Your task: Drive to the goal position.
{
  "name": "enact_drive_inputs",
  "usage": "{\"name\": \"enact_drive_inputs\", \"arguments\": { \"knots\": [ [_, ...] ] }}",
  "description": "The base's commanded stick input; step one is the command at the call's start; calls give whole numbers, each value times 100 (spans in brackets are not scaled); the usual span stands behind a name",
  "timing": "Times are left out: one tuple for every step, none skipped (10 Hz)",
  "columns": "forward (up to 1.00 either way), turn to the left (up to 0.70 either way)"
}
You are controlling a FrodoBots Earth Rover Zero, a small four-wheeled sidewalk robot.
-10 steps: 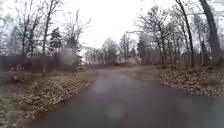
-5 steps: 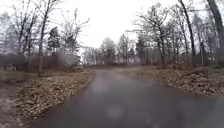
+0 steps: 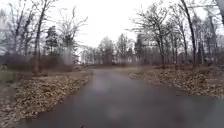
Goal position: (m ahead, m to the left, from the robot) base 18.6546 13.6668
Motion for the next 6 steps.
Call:
{"name": "enact_drive_inputs", "arguments": {
  "knots": [
    [100, 0],
    [100, 0],
    [100, 0],
    [100, 0],
    [100, 0],
    [100, 0]
  ]
}}
